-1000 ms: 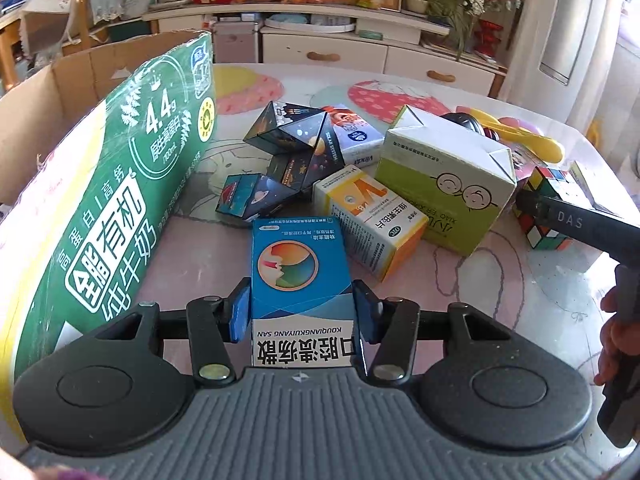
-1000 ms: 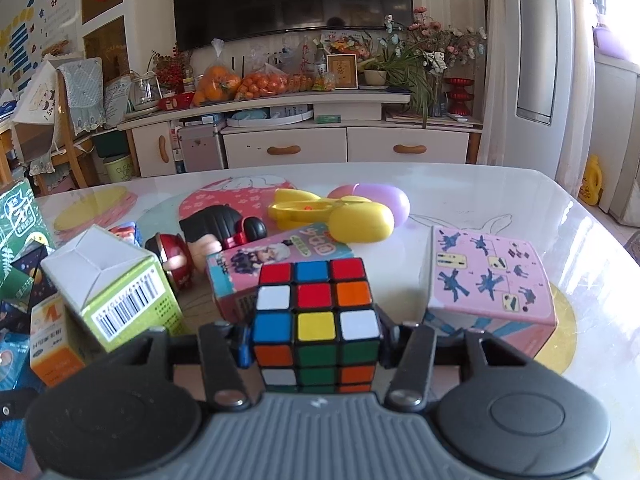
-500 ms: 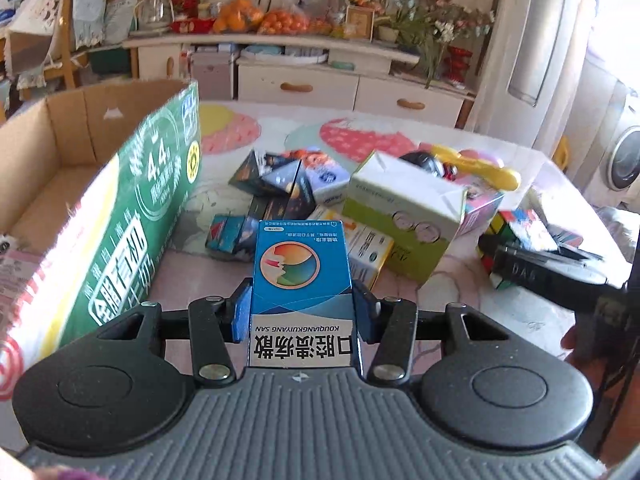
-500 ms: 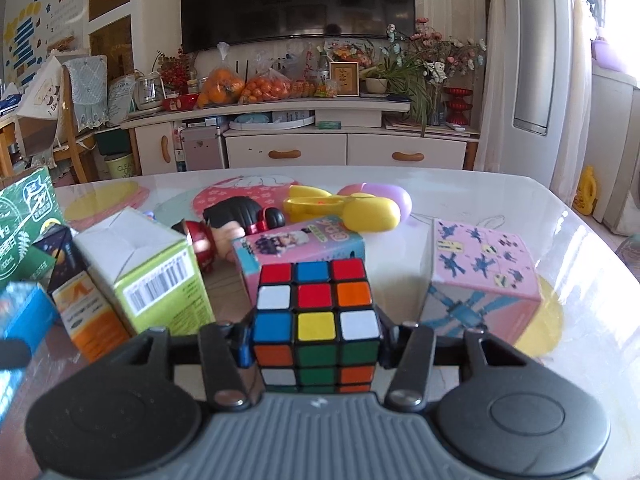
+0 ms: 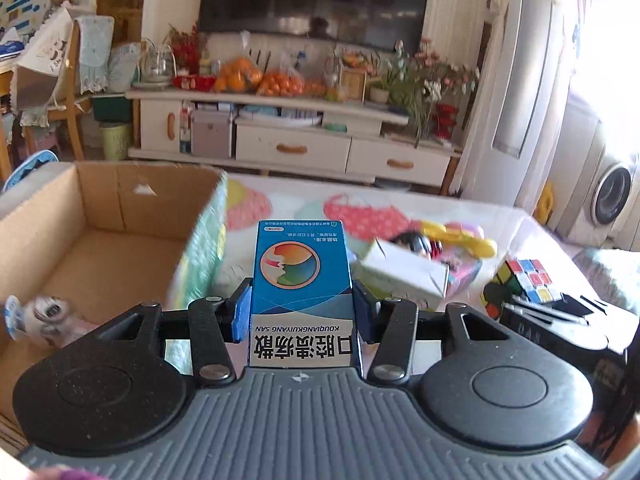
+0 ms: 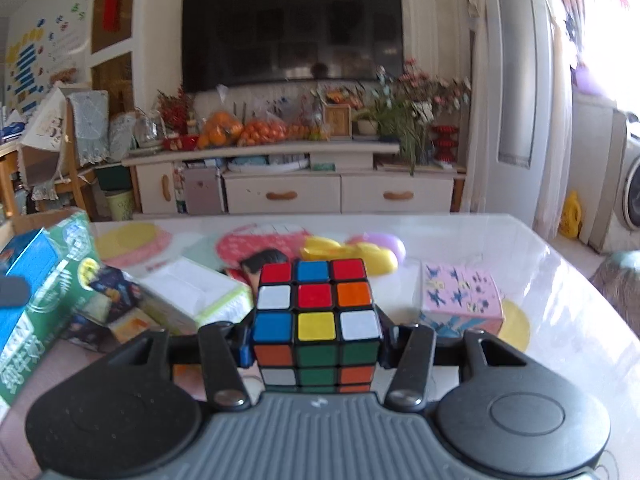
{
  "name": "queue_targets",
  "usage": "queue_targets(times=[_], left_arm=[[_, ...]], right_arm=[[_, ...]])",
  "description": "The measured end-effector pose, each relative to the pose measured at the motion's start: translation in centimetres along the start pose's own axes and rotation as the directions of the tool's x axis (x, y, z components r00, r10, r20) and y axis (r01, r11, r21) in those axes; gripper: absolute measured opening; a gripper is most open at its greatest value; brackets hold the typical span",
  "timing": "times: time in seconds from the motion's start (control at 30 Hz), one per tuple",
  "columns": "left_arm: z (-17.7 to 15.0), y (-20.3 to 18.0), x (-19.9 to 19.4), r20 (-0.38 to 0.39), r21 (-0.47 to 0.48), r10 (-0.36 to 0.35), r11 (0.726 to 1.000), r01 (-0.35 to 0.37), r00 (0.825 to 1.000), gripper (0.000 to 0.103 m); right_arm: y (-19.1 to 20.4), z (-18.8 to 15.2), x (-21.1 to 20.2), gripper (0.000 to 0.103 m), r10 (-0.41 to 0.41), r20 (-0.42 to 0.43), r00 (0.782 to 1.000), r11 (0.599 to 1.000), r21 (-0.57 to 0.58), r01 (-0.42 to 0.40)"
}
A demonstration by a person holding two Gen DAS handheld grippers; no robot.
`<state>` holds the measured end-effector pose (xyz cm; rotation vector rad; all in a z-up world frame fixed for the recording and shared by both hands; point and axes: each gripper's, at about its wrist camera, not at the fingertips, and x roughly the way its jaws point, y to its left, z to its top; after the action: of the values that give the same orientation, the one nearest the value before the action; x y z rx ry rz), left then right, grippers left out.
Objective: Organize rigid objects
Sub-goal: 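Lift both held objects into the cardboard box and open both tools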
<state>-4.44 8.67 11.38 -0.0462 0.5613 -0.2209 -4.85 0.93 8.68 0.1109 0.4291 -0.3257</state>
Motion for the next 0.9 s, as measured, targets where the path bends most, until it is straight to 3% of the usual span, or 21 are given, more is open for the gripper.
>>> queue_targets(times=[0.23, 0.43, 0.67, 0.9], left_arm=[[1.9, 3.4, -2.0, 0.056, -0.051, 0.051, 0.998, -0.048, 0.997, 0.061], [3.1, 7.4, -2.3, 0.056, -0.125, 0.153, 0.981, -0.145, 0.987, 0.061], [3.4, 11.2, -1.8, -0.017, -0.219, 0.233, 0.948, -0.231, 0.972, 0.061], [3.0, 13.8, -1.7, -0.121, -0.3, 0.236, 0.917, -0.262, 0.964, 0.061]], right_arm=[[4.0, 2.1, -2.2, 0.052, 0.097, 0.06, 0.994, 0.995, -0.037, -0.095], [10.0, 3.8, -3.1, 0.052, 0.24, 0.082, 0.967, 0.965, -0.126, -0.229], [16.7, 5.4, -2.4, 0.052, 0.408, 0.069, 0.91, 0.897, -0.215, -0.386], [20.8, 5.5, -0.3, 0.052, 0.476, 0.008, 0.879, 0.841, -0.295, -0.453]])
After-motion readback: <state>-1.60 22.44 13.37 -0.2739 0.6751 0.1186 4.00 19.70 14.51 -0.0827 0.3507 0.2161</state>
